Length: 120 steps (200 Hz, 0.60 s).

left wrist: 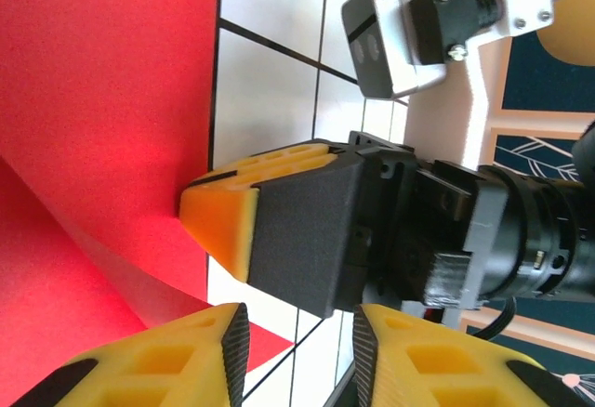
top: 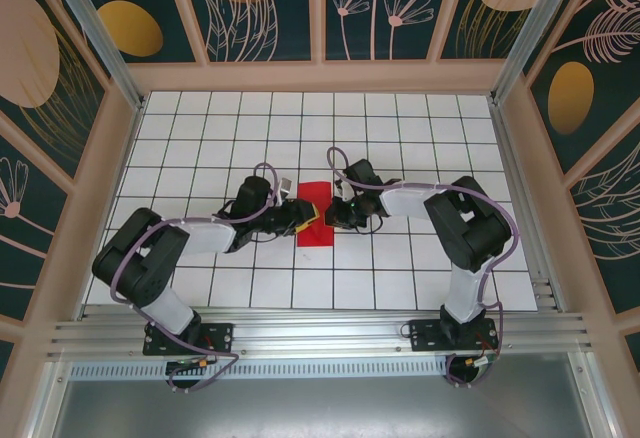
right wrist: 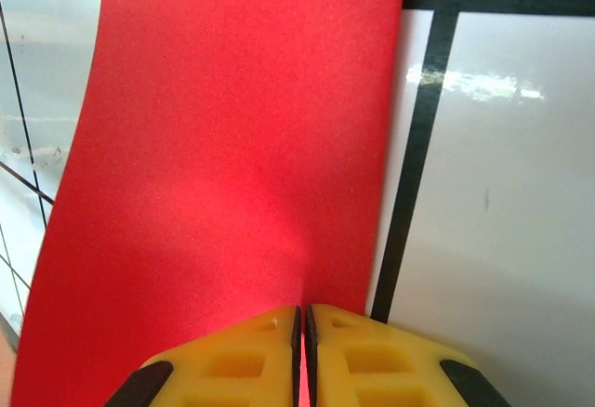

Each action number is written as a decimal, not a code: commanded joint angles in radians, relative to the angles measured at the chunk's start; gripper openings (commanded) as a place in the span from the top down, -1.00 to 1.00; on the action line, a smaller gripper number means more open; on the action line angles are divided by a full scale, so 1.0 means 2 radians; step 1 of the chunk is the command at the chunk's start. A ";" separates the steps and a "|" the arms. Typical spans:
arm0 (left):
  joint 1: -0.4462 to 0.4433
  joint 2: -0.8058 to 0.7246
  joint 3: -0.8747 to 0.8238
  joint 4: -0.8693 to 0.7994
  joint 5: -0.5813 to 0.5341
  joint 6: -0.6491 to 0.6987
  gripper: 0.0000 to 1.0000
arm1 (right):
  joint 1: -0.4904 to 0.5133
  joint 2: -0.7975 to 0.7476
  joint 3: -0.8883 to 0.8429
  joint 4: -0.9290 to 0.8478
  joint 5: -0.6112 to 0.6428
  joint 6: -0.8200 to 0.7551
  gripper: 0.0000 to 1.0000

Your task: Fold a paper plane with a square sheet of paper (pick it up from the middle)

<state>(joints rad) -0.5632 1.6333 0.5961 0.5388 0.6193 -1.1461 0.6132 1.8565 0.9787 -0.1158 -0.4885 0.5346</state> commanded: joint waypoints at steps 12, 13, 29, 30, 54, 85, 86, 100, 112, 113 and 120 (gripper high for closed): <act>-0.002 0.025 -0.003 0.024 -0.013 -0.006 0.32 | -0.002 0.009 -0.009 -0.004 -0.002 0.005 0.73; -0.003 0.025 -0.003 0.023 -0.013 -0.006 0.32 | -0.002 0.010 -0.009 -0.004 -0.003 0.005 0.73; -0.003 0.028 -0.003 0.018 -0.021 -0.005 0.36 | -0.003 0.004 -0.010 0.000 -0.009 0.003 0.72; -0.003 0.028 -0.003 0.017 -0.022 -0.005 0.36 | -0.004 0.004 -0.009 0.000 -0.009 0.003 0.72; -0.003 0.032 -0.001 0.003 -0.034 -0.001 0.46 | -0.009 -0.016 -0.010 0.013 -0.031 -0.001 0.68; -0.002 0.037 0.003 -0.012 -0.045 0.005 0.65 | -0.016 -0.047 -0.015 0.030 -0.067 -0.005 0.57; -0.002 0.037 0.003 -0.011 -0.045 0.004 0.66 | -0.016 -0.048 -0.015 0.030 -0.068 -0.006 0.57; -0.003 0.037 0.003 -0.012 -0.046 0.004 0.71 | -0.018 -0.056 -0.019 0.035 -0.078 -0.008 0.53; -0.003 0.037 0.003 -0.010 -0.046 0.003 0.75 | -0.018 -0.066 -0.026 0.046 -0.087 -0.007 0.51; -0.003 0.038 0.003 -0.010 -0.046 0.004 0.75 | -0.018 -0.066 -0.026 0.047 -0.088 -0.007 0.51; -0.002 0.037 0.004 -0.010 -0.045 0.004 0.78 | -0.018 -0.070 -0.029 0.053 -0.097 -0.008 0.49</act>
<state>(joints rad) -0.5632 1.6978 0.5957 0.5262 0.5396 -1.1530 0.5808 1.7737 0.9463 -0.0742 -0.6014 0.5304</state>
